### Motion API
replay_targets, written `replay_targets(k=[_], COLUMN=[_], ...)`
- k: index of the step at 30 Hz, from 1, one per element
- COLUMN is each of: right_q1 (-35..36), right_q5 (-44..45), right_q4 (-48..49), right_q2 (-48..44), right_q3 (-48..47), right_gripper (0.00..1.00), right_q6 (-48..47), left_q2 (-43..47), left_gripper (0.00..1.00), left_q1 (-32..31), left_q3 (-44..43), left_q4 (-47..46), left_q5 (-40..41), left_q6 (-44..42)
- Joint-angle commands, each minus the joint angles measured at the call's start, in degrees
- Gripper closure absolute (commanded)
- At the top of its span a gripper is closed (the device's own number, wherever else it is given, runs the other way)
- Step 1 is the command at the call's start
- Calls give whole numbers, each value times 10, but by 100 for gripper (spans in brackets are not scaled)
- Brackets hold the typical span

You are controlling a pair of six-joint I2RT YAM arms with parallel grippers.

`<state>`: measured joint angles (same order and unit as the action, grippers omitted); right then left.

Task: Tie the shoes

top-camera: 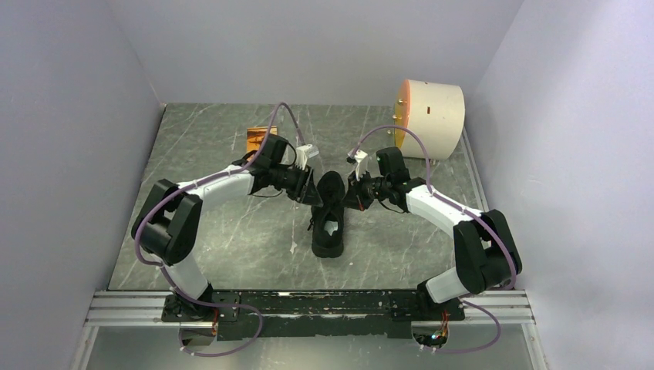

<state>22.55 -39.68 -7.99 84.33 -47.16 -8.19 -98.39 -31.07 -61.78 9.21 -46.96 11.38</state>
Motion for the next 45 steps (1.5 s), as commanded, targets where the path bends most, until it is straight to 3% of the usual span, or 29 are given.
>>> replay_targets(k=[1, 13, 22, 26, 45], right_q1=[-3, -3, -3, -3, -3], right_q5=[-10, -7, -8, -11, -15], right_q4=[11, 5, 13, 15, 3], right_q2=[8, 3, 0, 1, 7], right_q3=[-14, -13, -5, -5, -14], right_gripper=[100, 100, 100, 100, 100], right_q6=[-3, -7, -4, -6, -7], left_q2=[-8, -17, 22, -3, -28], left_gripper=[61, 65, 51, 63, 68], left_q1=[-9, -27, 4, 2, -20], left_q3=[6, 10, -4, -35, -25], left_q4=[-34, -37, -29, 13, -2], left_q5=[-27, -10, -1, 5, -8], left_q6=[5, 0, 4, -25, -33])
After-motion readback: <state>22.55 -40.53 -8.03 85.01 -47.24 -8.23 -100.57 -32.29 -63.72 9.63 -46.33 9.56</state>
